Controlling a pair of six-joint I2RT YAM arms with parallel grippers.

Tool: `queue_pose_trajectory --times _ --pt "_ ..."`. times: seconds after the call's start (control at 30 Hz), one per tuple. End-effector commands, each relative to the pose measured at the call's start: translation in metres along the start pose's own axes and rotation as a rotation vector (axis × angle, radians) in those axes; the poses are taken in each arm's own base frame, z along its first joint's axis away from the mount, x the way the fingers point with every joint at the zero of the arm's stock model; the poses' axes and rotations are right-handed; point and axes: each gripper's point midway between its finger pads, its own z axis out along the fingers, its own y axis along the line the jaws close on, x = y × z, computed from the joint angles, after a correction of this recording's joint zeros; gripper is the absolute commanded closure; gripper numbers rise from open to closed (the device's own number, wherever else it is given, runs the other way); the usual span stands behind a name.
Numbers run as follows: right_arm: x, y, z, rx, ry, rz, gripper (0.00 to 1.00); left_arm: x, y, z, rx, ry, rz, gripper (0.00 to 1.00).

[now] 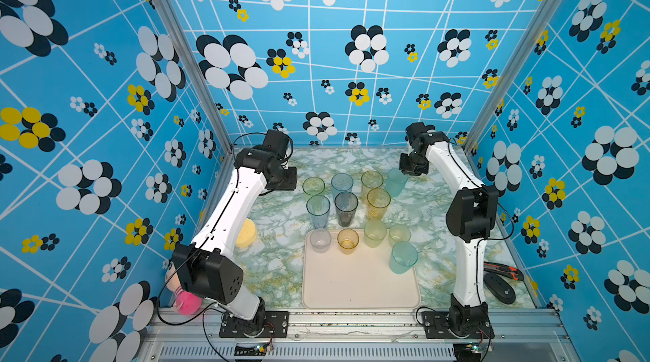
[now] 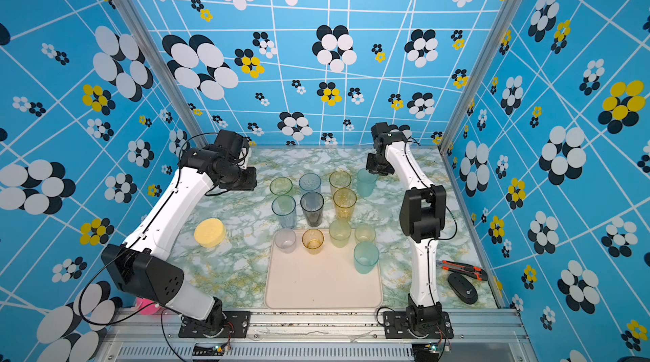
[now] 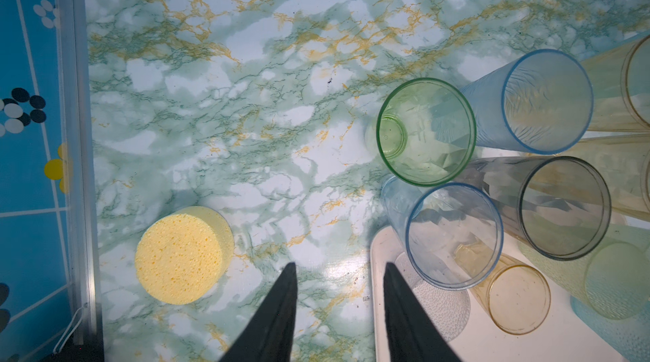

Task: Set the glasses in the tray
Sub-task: 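Move the right gripper to the second teal frosted cup and grasp it, then lift the second teal cup and carry it toward the tray with the right gripper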

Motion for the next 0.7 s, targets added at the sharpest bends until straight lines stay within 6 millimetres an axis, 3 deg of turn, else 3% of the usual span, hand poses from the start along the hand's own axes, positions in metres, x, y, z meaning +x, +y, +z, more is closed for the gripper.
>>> queue_pose_trajectory --times 0.0,0.23,0.4,0.5,0.67 --pt "0.009 -0.006 0.004 0.025 0.05 -0.014 0.76 0.002 0.004 -0.008 0.002 0.004 0.007 0.58" --pt "0.014 -0.009 -0.003 0.03 0.043 -0.022 0.96 0.004 0.009 -0.01 0.001 0.001 0.001 0.58" --pt "0.017 -0.019 -0.034 0.038 -0.051 -0.013 1.0 0.005 0.009 -0.01 0.011 0.001 0.001 0.58" --pt "0.024 -0.026 -0.061 0.034 -0.113 -0.001 1.0 0.006 0.008 -0.009 0.018 0.001 0.003 0.58" --pt "0.052 -0.037 -0.144 -0.02 -0.28 -0.007 1.0 0.01 0.006 -0.008 0.035 -0.007 0.004 0.58"
